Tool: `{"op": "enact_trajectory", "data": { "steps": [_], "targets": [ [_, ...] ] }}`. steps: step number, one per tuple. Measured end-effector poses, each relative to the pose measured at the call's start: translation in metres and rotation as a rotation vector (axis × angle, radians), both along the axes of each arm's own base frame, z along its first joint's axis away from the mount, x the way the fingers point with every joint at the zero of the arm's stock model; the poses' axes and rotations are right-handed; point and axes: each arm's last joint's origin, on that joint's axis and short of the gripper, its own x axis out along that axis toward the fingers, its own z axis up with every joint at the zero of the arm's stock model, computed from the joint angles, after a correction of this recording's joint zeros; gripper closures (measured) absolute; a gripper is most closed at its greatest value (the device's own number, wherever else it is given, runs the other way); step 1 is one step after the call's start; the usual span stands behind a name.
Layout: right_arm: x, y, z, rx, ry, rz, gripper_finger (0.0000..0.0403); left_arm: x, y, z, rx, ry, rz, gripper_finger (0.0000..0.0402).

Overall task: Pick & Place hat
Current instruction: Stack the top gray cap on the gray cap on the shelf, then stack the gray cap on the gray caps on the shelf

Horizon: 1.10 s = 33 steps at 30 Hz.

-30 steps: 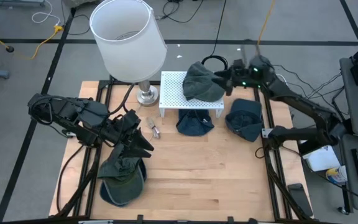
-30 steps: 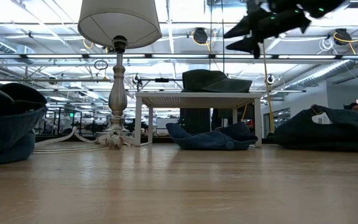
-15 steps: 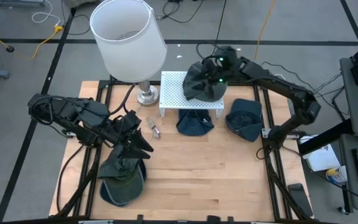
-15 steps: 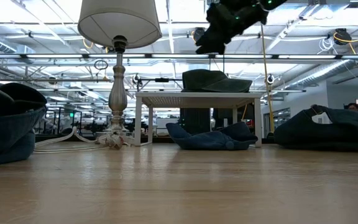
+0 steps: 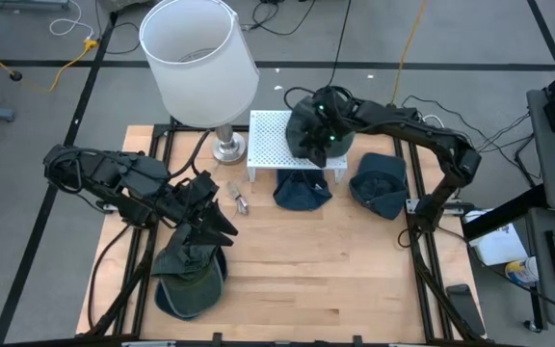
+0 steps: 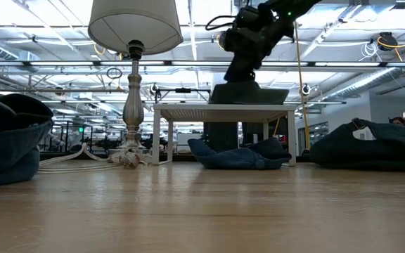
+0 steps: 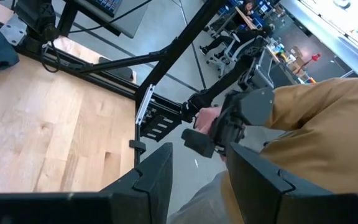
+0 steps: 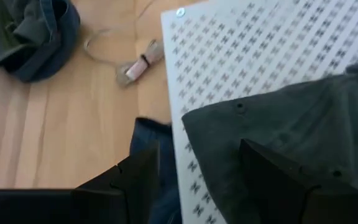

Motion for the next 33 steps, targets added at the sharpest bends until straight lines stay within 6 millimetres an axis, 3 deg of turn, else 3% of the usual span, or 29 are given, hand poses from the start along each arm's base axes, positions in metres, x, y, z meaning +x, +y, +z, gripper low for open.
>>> {"op": "enact_trajectory", "data": {
  "steps": [14, 19, 26, 33],
  "targets": [
    [-0.014, 0.015, 0.018, 0.019, -0.004, 0.000, 0.0188, 0.000, 0.000, 0.000, 0.009, -0.004, -0.003, 0.0247],
    [-0.025, 0.040, 0.051, 0.011, -0.113, 0.003, 0.0188, -0.001, 0.000, -0.003, 0.004, 0.031, 0.002, 0.0247],
    [-0.036, 0.088, 0.089, 0.092, -0.258, 0.024, 0.0188, -0.010, -0.007, -0.025, -0.036, 0.315, 0.027, 0.0247],
    [-0.039, 0.136, 0.112, 0.183, -0.368, 0.121, 0.0188, -0.015, -0.036, -0.044, -0.030, 0.520, -0.082, 0.0247]
  ]
}}
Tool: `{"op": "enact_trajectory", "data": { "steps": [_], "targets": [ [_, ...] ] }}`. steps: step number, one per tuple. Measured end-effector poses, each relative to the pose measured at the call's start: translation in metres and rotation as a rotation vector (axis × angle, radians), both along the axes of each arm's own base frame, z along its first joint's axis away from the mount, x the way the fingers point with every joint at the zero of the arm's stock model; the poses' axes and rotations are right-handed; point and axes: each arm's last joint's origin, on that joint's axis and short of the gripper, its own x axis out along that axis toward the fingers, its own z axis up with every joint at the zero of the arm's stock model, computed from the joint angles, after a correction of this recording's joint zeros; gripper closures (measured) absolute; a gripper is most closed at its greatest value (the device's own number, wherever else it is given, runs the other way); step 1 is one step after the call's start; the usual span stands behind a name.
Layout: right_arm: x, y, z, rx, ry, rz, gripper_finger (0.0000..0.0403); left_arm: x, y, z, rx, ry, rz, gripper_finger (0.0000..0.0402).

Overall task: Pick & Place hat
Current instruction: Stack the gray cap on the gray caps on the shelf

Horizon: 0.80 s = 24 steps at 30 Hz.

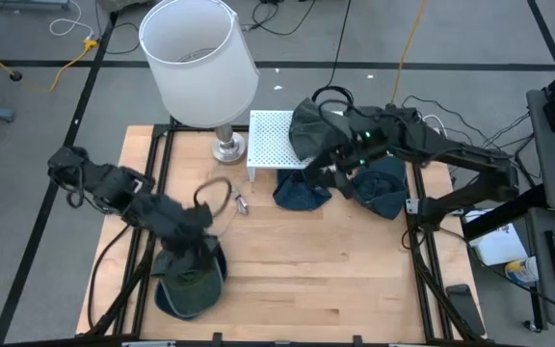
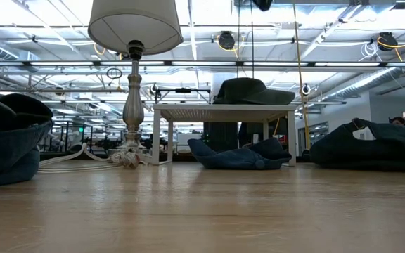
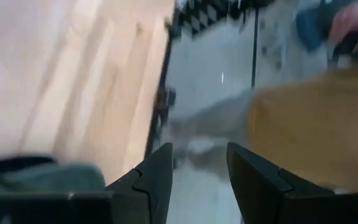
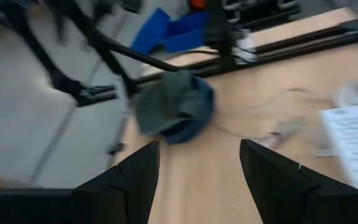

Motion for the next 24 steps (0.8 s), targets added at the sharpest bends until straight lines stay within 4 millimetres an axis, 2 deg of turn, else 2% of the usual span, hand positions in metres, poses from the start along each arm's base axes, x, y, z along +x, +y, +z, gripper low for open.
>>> {"op": "enact_trajectory", "data": {
  "steps": [5, 12, 19, 24],
  "targets": [
    [0.004, 0.025, 0.009, 0.124, -0.043, 0.039, 0.0188, 0.000, -0.041, -0.017, -0.013, 0.094, -0.201, 0.0247],
    [0.008, 0.054, 0.021, 0.223, -0.131, 0.110, 0.0188, -0.020, -0.108, -0.045, 0.012, 0.235, -0.424, 0.0247],
    [0.006, 0.077, 0.022, 0.238, -0.124, 0.181, 0.0188, -0.050, -0.158, -0.070, 0.120, 0.277, -0.402, 0.0248],
    [0.008, 0.087, 0.018, 0.209, -0.115, 0.117, 0.0188, -0.062, -0.182, -0.086, 0.187, 0.347, -0.336, 0.0259]
  ]
}}
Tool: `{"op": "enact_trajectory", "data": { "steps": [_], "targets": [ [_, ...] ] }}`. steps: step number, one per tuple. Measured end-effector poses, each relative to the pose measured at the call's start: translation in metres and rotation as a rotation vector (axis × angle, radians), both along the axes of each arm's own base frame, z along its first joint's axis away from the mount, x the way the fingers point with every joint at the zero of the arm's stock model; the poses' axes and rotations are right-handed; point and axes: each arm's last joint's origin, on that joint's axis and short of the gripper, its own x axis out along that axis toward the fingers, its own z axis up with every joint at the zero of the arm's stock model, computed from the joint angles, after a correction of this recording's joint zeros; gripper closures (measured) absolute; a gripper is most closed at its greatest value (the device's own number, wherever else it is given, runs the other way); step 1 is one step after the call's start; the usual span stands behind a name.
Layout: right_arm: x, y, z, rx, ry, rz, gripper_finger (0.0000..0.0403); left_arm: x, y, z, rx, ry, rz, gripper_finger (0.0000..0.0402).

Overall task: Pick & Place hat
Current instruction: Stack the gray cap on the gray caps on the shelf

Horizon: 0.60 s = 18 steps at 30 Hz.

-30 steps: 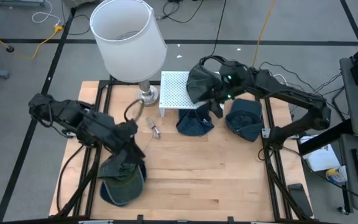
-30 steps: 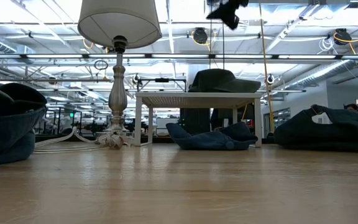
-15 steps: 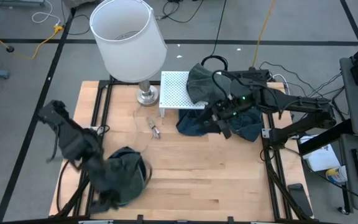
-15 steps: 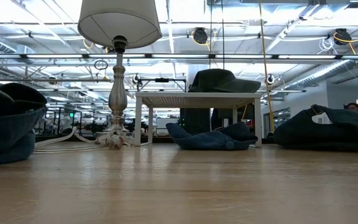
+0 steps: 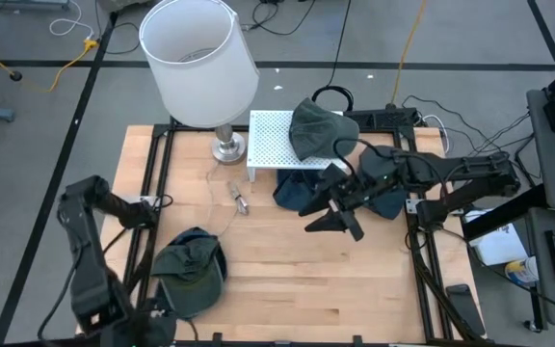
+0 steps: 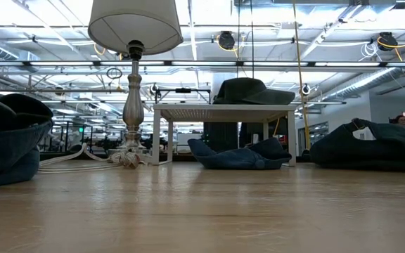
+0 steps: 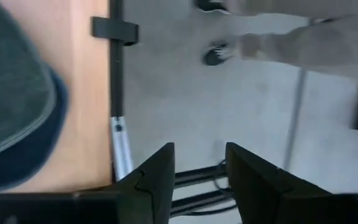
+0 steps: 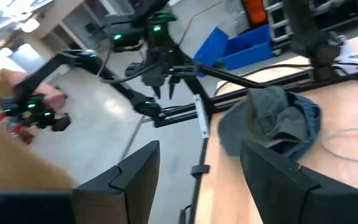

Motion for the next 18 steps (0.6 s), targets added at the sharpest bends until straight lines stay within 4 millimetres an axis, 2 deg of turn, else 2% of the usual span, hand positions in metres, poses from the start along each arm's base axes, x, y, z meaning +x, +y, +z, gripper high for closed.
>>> {"op": "enact_trajectory", "data": {
  "steps": [4, 9, 13, 18],
  "targets": [
    [-0.001, 0.006, 0.000, -0.007, -0.004, -0.008, 0.0188, -0.001, -0.014, 0.002, 0.124, 0.017, -0.032, 0.0295],
    [-0.003, 0.013, 0.000, -0.007, -0.003, 0.014, 0.0188, 0.007, -0.028, 0.012, 0.235, 0.013, -0.052, 0.0329],
    [-0.004, 0.017, 0.000, -0.008, -0.003, 0.030, 0.0188, 0.013, -0.034, 0.009, 0.364, 0.010, -0.035, 0.0334],
    [-0.004, 0.021, 0.000, -0.008, 0.000, 0.043, 0.0188, 0.019, -0.045, -0.007, 0.428, -0.018, -0.063, 0.0334]
  ]
}}
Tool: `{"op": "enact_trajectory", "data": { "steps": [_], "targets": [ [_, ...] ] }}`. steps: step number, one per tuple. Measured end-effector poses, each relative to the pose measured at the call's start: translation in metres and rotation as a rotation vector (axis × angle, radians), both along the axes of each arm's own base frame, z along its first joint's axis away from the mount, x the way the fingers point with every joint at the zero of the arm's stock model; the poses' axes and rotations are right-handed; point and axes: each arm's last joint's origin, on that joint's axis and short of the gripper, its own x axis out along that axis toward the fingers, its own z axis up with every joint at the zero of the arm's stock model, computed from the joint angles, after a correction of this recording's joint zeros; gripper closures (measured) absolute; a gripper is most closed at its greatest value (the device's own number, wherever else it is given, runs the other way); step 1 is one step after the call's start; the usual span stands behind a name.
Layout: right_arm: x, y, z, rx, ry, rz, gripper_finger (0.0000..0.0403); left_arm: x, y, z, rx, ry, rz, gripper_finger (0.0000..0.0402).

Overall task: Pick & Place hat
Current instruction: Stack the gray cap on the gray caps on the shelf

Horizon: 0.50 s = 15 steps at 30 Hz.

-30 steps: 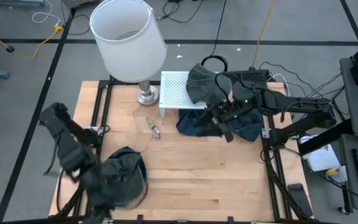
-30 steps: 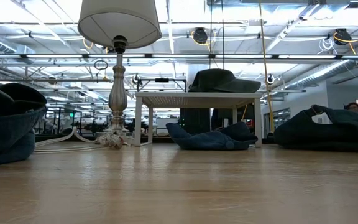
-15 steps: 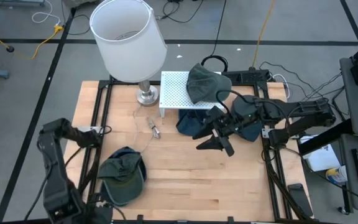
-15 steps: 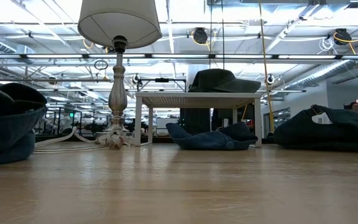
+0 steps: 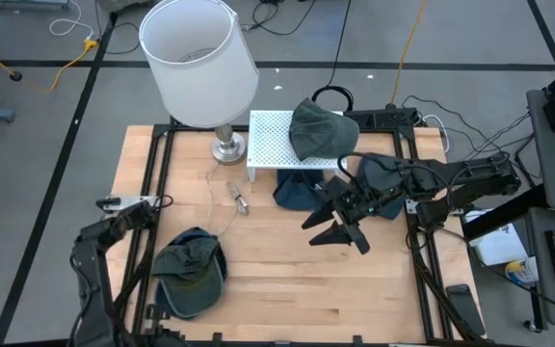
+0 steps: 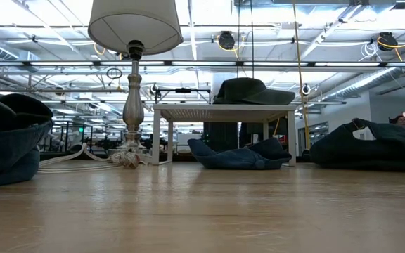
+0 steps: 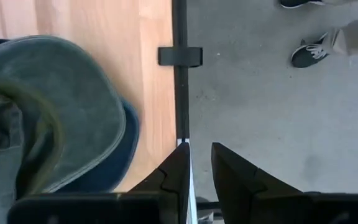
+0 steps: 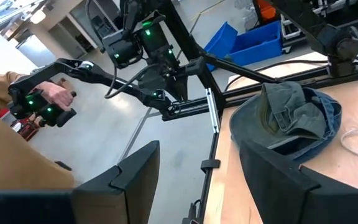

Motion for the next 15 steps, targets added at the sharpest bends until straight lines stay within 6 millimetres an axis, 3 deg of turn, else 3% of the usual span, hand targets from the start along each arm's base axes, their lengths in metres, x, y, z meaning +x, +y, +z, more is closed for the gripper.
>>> {"op": "enact_trajectory", "data": {
  "steps": [8, 15],
  "targets": [
    [-0.001, 0.000, -0.004, -0.009, 0.041, -0.001, 0.0188, 0.005, -0.001, -0.006, -0.005, 0.059, -0.004, 0.0330],
    [-0.002, -0.001, -0.008, -0.042, 0.072, 0.007, 0.0188, 0.004, 0.000, -0.018, 0.042, 0.093, -0.064, 0.0242]
  ]
}}
